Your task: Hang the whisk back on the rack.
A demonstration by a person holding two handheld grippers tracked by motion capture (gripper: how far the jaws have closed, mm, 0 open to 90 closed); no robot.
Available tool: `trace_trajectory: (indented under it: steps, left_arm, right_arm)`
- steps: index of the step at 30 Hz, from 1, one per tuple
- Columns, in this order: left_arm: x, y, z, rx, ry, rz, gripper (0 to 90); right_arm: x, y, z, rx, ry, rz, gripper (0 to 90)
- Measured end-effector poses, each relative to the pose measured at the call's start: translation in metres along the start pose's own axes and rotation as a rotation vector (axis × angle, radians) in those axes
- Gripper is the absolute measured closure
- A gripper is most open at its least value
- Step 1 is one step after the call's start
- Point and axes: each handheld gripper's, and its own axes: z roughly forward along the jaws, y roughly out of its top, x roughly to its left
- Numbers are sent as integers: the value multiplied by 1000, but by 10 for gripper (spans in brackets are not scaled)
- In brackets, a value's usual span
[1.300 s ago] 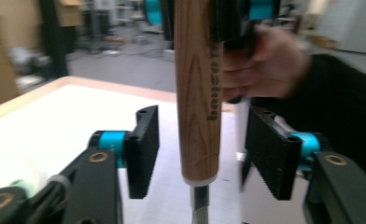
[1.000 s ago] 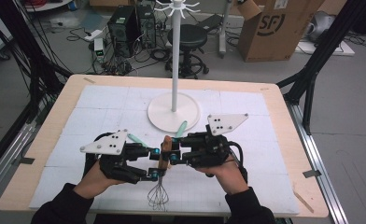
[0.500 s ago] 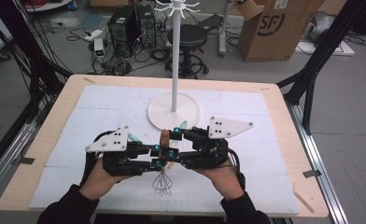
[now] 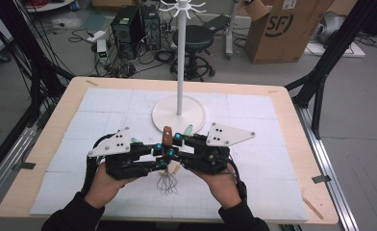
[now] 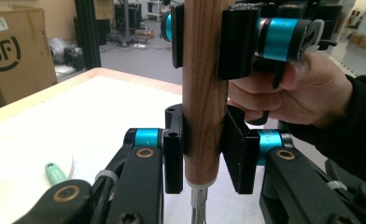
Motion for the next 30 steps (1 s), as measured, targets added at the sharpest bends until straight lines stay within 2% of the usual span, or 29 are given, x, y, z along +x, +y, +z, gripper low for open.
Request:
trace_trajectory:
  steps: [3,4,5,9,12,15,17,19,21,22,25,27,30]
  left_arm:
    - [1,-2,-3,-15,-8,2,703]
    - [1,-4,-6,-47,-7,9,690]
    - [2,-7,-10,-72,-1,12,603]
    - [9,-20,-32,-137,66,9,420]
    - [16,-28,-52,-157,103,18,326]
    - [20,-34,-70,-168,175,25,227]
    - [23,-39,-81,-178,203,19,214]
    - [25,-45,-89,-173,243,32,182]
    - [26,-51,-97,-160,256,14,177]
    - [26,-54,-100,-154,267,12,177]
    - [26,-62,-109,-136,323,43,176]
    - [26,-66,-115,-135,354,44,174]
    - [28,-70,-123,-142,378,42,174]
  right_arm:
    - [0,0,2,-6,12,8,732]
    - [0,1,3,-8,17,8,733]
    - [-2,1,5,-5,24,14,733]
    - [-11,7,8,-1,65,18,734]
    - [-24,14,11,9,101,18,734]
    - [-39,25,17,11,141,17,734]
    - [-49,33,22,7,172,23,733]
    - [-59,42,27,10,182,20,733]
    - [-71,49,32,3,189,33,733]
    - [-77,53,35,5,188,40,733]
    - [-93,66,43,15,176,46,732]
    - [-103,75,47,12,171,67,732]
    - [-116,89,49,-7,160,74,732]
